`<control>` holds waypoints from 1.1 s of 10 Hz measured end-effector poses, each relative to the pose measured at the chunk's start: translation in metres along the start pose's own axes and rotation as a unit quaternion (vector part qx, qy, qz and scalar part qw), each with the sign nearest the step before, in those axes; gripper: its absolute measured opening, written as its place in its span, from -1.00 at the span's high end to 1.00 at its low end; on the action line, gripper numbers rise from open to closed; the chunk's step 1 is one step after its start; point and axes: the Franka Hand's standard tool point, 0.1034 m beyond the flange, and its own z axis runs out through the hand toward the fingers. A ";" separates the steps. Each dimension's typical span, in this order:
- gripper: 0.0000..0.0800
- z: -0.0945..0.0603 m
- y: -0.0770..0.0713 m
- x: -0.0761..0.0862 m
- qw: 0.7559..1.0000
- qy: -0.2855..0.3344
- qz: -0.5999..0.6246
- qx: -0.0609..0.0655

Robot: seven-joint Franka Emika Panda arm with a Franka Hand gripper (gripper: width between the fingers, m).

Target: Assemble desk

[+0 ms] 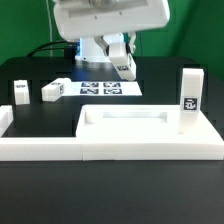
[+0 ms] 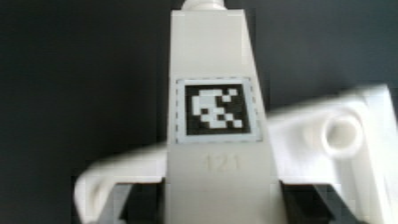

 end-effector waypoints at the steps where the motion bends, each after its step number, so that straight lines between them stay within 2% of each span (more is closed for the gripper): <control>1: 0.27 -0.023 -0.002 0.014 0.999 0.047 -0.016 -0.011; 2: 0.27 -0.034 -0.010 0.013 0.994 0.102 -0.026 -0.016; 3: 0.27 -0.028 -0.009 0.006 0.993 0.118 -0.027 -0.016; 5: 0.27 -0.029 -0.005 0.017 0.979 0.201 -0.030 -0.024; 6: 0.27 -0.024 0.004 0.022 0.967 0.246 -0.049 -0.039; 7: 0.27 -0.024 0.013 0.030 0.963 0.256 -0.068 -0.050; 9: 0.27 -0.056 0.015 0.060 0.941 0.321 -0.090 -0.059; 10: 0.27 -0.060 0.018 0.064 0.929 0.353 -0.094 -0.068; 11: 0.27 -0.056 0.019 0.061 0.931 0.345 -0.093 -0.067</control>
Offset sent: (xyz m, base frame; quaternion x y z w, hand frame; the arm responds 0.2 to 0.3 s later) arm 0.0000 0.0000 0.0000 0.0000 0.1938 0.0000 0.9810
